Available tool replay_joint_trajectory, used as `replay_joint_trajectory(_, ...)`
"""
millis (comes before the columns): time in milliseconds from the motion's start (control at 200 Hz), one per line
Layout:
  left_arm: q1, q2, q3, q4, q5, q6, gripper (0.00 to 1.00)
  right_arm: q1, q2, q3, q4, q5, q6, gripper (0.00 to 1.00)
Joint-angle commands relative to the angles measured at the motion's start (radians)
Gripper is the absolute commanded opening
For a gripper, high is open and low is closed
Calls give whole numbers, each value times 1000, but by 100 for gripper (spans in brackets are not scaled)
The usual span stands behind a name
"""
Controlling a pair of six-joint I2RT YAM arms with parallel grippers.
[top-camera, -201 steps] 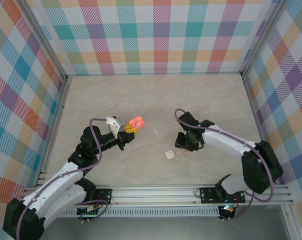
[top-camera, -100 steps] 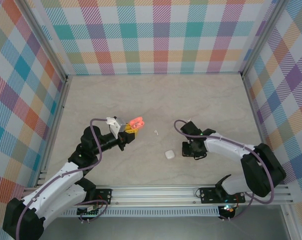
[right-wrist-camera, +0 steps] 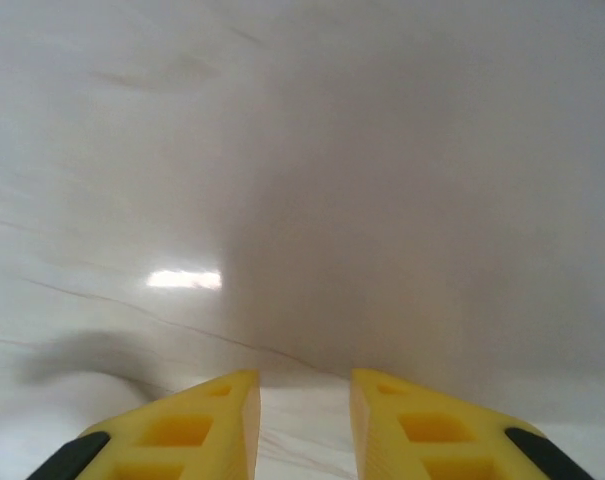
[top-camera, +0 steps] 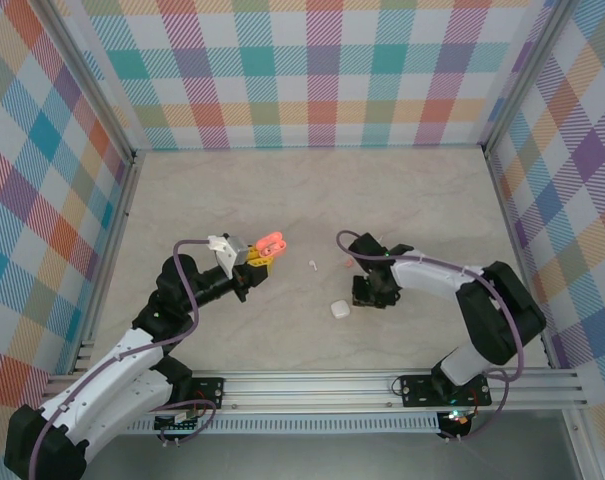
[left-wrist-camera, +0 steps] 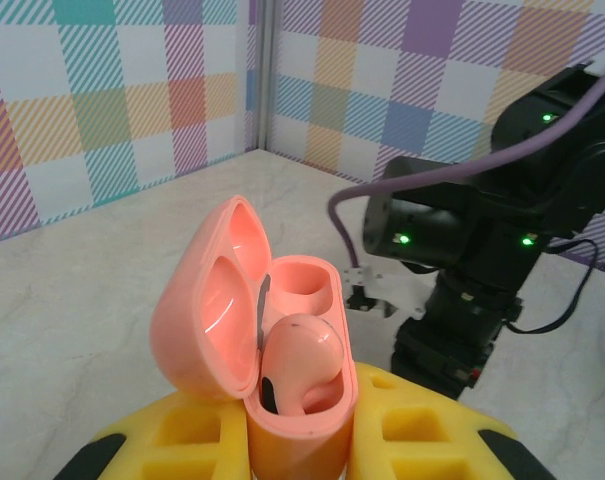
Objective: Insert the wireless bluetooth earbuds into the charging case
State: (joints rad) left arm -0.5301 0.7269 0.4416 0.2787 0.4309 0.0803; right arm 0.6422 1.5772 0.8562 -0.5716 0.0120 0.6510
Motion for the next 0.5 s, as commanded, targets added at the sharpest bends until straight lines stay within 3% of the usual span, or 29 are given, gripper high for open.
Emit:
replay_joint_trajectory(0,-11,-21,9,-12,-18,11,7,13,23,112,84,-41,-18,30)
replay_joint_trajectory(235,-11,-35,11,-32,-27,21,7,5,162,323,-62,47,39,29)
replay_joint_trajectory(495,-11,-43,14,-47,-22,27,7,-21,175,300,9,56,222,27)
